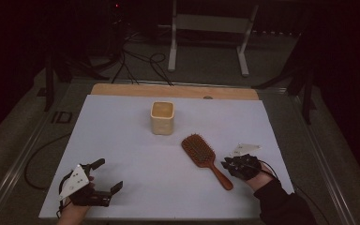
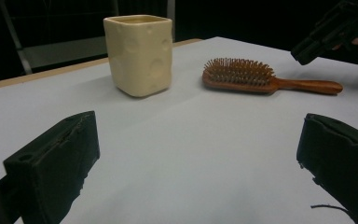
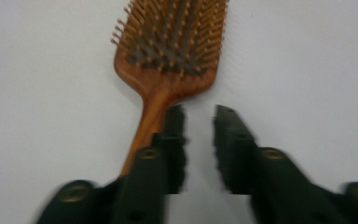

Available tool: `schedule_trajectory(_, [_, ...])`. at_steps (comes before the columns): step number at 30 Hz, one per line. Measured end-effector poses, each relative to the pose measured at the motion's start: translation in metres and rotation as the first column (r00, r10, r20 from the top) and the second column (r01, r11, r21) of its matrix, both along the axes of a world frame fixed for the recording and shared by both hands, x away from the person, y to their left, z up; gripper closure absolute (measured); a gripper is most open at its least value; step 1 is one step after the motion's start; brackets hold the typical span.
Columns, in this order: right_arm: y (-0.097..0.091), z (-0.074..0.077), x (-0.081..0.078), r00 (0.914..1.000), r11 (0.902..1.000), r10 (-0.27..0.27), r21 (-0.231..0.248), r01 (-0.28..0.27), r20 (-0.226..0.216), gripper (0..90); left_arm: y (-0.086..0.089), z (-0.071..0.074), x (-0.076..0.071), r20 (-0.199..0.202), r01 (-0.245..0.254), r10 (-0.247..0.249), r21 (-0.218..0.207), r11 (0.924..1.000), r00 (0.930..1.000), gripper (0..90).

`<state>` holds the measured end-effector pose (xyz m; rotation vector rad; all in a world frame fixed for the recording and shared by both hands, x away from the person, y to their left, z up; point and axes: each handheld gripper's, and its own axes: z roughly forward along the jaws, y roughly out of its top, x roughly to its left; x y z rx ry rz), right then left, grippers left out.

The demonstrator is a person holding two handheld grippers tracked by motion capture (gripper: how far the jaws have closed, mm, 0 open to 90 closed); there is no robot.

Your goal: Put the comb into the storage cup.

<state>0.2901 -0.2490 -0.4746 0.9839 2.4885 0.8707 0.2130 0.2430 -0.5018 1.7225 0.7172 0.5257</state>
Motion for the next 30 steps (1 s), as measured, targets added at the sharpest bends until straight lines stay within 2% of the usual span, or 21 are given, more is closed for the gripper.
schedule_trajectory(4, [0.005, 0.005, 0.001, 0.9999, 0.9999, -0.005, 0.013, 0.005, -0.013, 57.6, 0.000, 0.000, 0.000, 0.000, 0.000, 0.000, -0.002, 1.0000, 1.0000, 0.0])
schedule_trajectory(6, [0.007, 0.006, 0.002, 0.9998, 0.9997, -0.001, 0.023, 0.001, -0.021, 47.3, 0.000, 0.000, 0.000, 0.000, 0.000, 0.000, -0.001, 1.0000, 1.0000, 0.0])
schedule_trajectory(7, [0.008, 0.007, 0.003, 0.9995, 0.9996, -0.003, 0.027, 0.004, -0.030, 45.3, 0.000, 0.000, 0.000, 0.000, 0.001, -0.001, -0.002, 1.0000, 1.0000, 0.0])
schedule_trajectory(12, [0.015, 0.008, 0.006, 0.9970, 0.9994, 0.002, 0.035, 0.000, -0.077, 21.0, 0.000, 0.000, 0.000, 0.000, 0.000, 0.000, -0.002, 1.0000, 1.0000, 0.0])
schedule_trajectory(15, [0.019, 0.008, 0.009, 0.9938, 0.9993, -0.006, 0.036, 0.010, -0.111, 11.4, 0.000, 0.000, 0.000, 0.001, 0.000, 0.000, -0.001, 1.0000, 1.0000, 0.0])
schedule_trajectory(19, [0.025, 0.007, 0.009, 0.9948, 0.9995, -0.026, 0.013, 0.027, -0.098, 11.1, 0.000, 0.000, 0.000, 0.001, -0.001, 0.001, -0.002, 1.0000, 1.0000, 0.0])
schedule_trajectory(20, [0.025, 0.007, 0.010, 0.9929, 0.9998, -0.012, 0.015, 0.014, -0.119, 15.7, 0.000, 0.000, 0.000, 0.001, -0.001, 0.001, -0.002, 1.0000, 1.0000, 0.0])
schedule_trajectory(21, [0.027, 0.006, 0.011, 0.9893, 0.9997, -0.020, 0.011, 0.022, -0.144, 14.5, 0.000, 0.000, 0.000, 0.001, -0.001, 0.001, -0.003, 1.0000, 1.0000, 0.0])
schedule_trajectory(23, [0.028, 0.005, 0.011, 0.9890, 0.9998, -0.017, 0.004, 0.018, -0.147, 13.7, 0.000, 0.000, 0.000, 0.001, -0.001, 0.001, -0.003, 1.0000, 1.0000, 0.0])
schedule_trajectory(25, [0.033, 0.004, 0.011, 0.9909, 0.9993, -0.018, -0.035, 0.013, -0.133, 14.8, 0.000, 0.000, 0.000, 0.001, -0.001, 0.001, -0.003, 1.0000, 1.0000, 0.0])
schedule_trajectory(27, [0.035, 0.003, 0.014, 0.9866, 0.9994, -0.010, -0.036, 0.004, -0.163, 14.2, 0.000, 0.000, 0.000, 0.001, -0.001, 0.001, -0.002, 1.0000, 1.0000, 0.0])
schedule_trajectory(30, [0.037, 0.002, 0.015, 0.9874, 0.9990, -0.023, -0.041, 0.017, -0.157, 14.2, 0.000, 0.000, 0.000, 0.002, -0.001, 0.001, -0.003, 1.0000, 1.0000, 0.0])
